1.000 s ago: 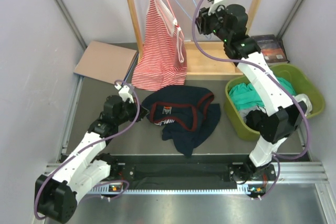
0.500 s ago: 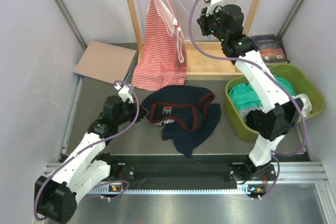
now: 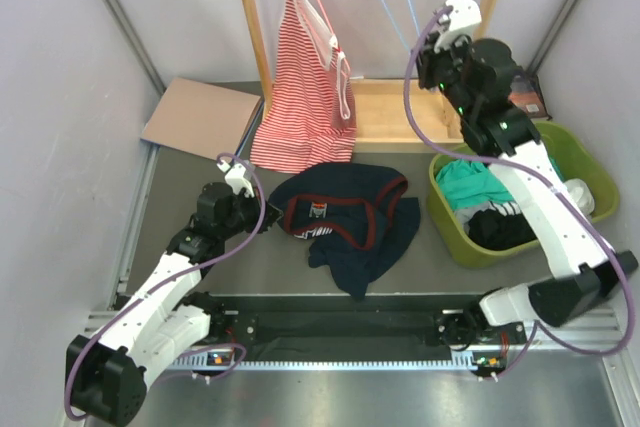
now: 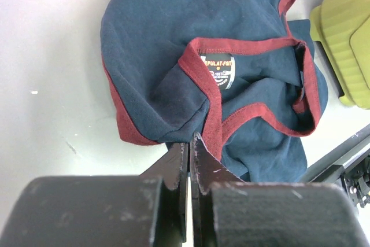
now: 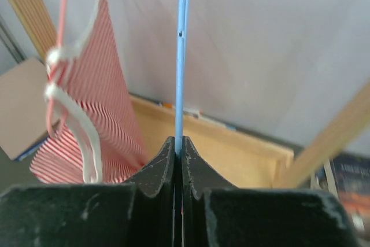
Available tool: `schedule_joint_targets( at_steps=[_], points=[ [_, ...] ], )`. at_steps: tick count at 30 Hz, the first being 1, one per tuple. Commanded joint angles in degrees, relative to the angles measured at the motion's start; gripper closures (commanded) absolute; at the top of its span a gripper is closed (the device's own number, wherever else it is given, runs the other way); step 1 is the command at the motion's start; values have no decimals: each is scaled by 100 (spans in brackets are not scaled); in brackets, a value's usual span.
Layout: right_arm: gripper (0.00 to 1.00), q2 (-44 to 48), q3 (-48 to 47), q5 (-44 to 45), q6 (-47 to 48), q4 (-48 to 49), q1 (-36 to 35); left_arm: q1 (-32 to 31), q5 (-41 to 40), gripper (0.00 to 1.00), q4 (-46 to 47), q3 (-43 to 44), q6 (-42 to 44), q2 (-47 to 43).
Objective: Place the tank top on the hanger
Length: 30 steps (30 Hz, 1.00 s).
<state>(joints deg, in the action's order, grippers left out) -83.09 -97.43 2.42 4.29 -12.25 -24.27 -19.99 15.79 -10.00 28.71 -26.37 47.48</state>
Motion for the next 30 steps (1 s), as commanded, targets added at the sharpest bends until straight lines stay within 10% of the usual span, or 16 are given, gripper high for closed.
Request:
schedule_joint_targets(
  at_steps=[1, 11, 30],
  points=[
    [100, 1433, 1598, 1100, -507, 153, -16, -5, 20, 100, 209, 161, 97, -38],
    [100, 4290, 3783, 1701, -2264, -2086, -498, -5, -163, 100, 437, 266, 211, 217],
    [100, 5153, 3415, -837, -1994, -4417, -1053, 724, -26, 100, 1438, 1357, 484, 1747]
  ],
)
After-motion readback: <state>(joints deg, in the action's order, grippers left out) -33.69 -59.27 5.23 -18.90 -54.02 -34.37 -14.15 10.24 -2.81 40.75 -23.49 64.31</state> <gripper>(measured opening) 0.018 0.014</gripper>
